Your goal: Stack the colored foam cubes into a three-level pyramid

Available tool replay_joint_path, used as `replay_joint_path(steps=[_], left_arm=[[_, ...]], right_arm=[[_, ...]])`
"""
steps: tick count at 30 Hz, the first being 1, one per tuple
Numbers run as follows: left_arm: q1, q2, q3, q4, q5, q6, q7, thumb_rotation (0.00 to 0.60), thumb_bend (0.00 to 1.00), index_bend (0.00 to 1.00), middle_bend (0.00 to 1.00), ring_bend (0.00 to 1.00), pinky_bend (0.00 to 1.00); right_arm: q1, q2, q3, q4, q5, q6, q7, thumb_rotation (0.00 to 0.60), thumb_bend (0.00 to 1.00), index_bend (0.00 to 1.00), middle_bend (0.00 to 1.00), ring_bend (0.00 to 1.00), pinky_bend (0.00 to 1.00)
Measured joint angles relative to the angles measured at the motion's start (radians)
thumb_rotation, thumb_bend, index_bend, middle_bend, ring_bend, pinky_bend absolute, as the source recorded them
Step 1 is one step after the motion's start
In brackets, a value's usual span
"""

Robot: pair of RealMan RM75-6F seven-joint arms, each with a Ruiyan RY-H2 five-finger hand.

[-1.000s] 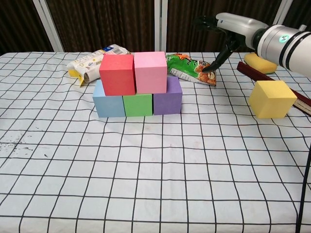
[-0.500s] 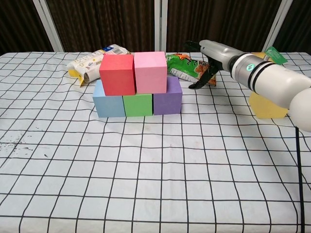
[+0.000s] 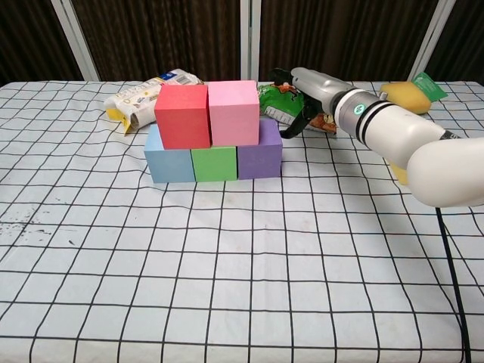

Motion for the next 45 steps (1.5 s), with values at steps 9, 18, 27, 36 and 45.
replay_joint_path(steps=[9,18,27,36,45], left_arm=[[0.000,0.001,-0.001,-0.001,0.002,0.003,-0.001,0.600,0.00,0.11,0.16,0.03,0.01],[0.000,0.005,-0.002,-0.005,-0.001,0.002,-0.012,0.600,0.00,0.11,0.16,0.03,0.01],[-0.008,0.009,-0.005,-0.032,0.008,0.004,0.000,0.600,0.00,0.11,0.16,0.03,0.01],[-0.013,0.021,-0.010,-0.062,0.003,0.000,0.014,0.600,0.00,0.11,0.16,0.03,0.01],[-0.013,0.023,-0.009,-0.058,-0.001,-0.005,0.002,0.600,0.00,0.11,0.16,0.03,0.01]], right_arm=[[-0.001,-0.008,0.000,0.004,-0.019,0.005,0.007,0.600,0.17,0.00,0.06,0.00,0.00],[-0.026,0.076,0.012,-0.116,-0.019,0.021,-0.010,0.600,0.25,0.00,0.07,0.00,0.00],[-0.057,0.325,0.062,-0.468,0.045,0.058,-0.158,0.600,0.26,0.00,0.08,0.00,0.00],[-0.069,0.489,0.141,-0.782,0.261,0.083,-0.240,0.600,0.05,0.00,0.10,0.00,0.00],[-0.023,0.518,0.101,-0.866,0.280,0.044,-0.279,0.600,0.00,0.00,0.11,0.00,0.00]])
